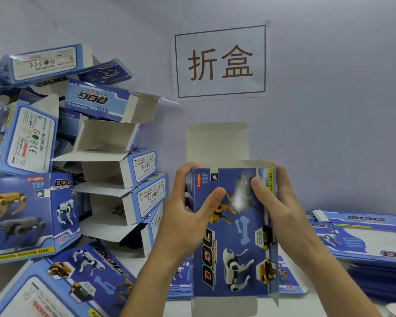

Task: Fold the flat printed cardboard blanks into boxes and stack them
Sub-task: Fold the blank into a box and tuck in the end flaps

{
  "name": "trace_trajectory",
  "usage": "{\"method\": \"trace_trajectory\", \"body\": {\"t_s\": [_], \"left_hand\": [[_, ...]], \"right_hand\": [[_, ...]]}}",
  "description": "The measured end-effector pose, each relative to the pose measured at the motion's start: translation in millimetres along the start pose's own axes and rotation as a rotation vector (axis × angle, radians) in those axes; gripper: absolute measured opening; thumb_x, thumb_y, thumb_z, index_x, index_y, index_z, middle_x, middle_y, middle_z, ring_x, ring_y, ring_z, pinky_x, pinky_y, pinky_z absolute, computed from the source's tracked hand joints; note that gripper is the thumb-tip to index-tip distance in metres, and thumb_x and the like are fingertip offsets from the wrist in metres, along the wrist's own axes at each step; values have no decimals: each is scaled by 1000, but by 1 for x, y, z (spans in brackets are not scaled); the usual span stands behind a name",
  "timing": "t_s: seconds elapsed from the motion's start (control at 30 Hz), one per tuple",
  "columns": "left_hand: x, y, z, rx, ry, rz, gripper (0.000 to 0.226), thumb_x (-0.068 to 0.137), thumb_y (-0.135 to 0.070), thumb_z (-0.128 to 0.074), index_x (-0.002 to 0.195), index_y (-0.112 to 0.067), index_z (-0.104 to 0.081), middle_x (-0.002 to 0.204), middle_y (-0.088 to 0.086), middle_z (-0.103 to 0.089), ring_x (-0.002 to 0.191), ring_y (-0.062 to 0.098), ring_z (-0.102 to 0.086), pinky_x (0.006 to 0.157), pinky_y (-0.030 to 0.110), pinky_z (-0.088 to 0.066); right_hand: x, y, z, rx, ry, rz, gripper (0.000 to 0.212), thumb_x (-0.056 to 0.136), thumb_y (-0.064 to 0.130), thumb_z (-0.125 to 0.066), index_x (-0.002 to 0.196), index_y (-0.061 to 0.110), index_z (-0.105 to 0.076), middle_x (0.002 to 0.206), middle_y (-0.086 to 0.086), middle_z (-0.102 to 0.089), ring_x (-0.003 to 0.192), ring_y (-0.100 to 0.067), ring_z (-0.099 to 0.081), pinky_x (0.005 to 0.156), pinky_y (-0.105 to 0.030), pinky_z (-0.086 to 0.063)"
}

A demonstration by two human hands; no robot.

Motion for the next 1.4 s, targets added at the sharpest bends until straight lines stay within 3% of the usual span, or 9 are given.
{"method": "trace_trajectory", "body": {"t_s": [0.13,0.3,0.47,0.53,0.67,0.9,1.0,1.2,1.4], "left_hand": [[1,5,-5,-2,52,37,42,77,-52,-63,114,-43,-46,89,-10,-74,75,14,-75,61,24,-59],[3,17,-7,-90,59,170,29,85,-39,-65,108,-36,-48,81,-6,-74,70,15,-74,57,21,-56],[1,22,0,-122,-161,245,67,70,-85,-53,100,-25,-52,84,3,-67,81,17,-69,73,29,-52],[0,26,8,-85,-253,257,56,85,-74,-44,99,-20,-54,90,5,-65,85,10,-64,75,27,-48],[0,29,12,-109,-275,278,20,101,-27,-44,90,-11,-44,83,13,-53,77,24,-55,58,29,-47],[0,23,5,-93,-219,269,14,101,-23,-41,88,-28,-44,83,16,-51,74,31,-53,61,40,-43],[-3,25,5,-147,-212,287,18,101,-19,-41,101,-37,-42,83,19,-58,70,29,-62,58,35,-49],[-1,28,5,-193,-191,275,28,101,-17,-37,115,-39,-48,73,2,-66,66,19,-69,58,29,-55],[2,21,13,-101,-259,169,20,99,-30,-45,90,-13,-49,73,5,-56,66,24,-59,57,32,-48]], "right_hand": [[1,-6,2,-37,10,-18,37,93,43,-52,129,49,-46,102,5,-74,89,-20,-75,66,-36,-62],[-2,-16,2,-21,19,-110,32,89,45,-56,120,49,-53,105,-6,-74,91,-29,-74,77,-54,-61],[-6,-18,-9,-80,27,-153,27,84,52,-52,111,47,-53,104,-26,-66,95,-45,-66,84,-62,-54],[-6,-19,-14,-34,59,-163,29,85,54,-49,110,40,-55,101,-19,-68,95,-38,-68,86,-56,-56],[-6,-22,-15,50,-17,-214,46,84,63,-42,100,25,-62,82,-2,-72,76,-14,-70,69,-31,-58],[-6,-32,-9,2,-197,-291,31,98,21,-45,70,32,-51,70,-5,-49,58,-15,-53,55,-33,-45],[-7,-33,-10,85,-199,-318,27,98,20,-43,91,44,-53,68,-6,-57,62,-20,-61,59,-38,-53],[-7,-33,-19,135,-103,-352,39,99,18,-38,126,43,-52,65,5,-71,61,-11,-70,50,-23,-54],[-6,-35,-13,171,-168,-337,25,99,18,-45,85,33,-60,48,11,-39,41,-8,-45,37,-24,-41]]}}
Point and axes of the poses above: each hand's wrist, its own x-axis towards the middle knuckle, its own z-axis out of the back of the hand, y = z × x, the point moved 8 cm from there along x, towards the middle knuckle
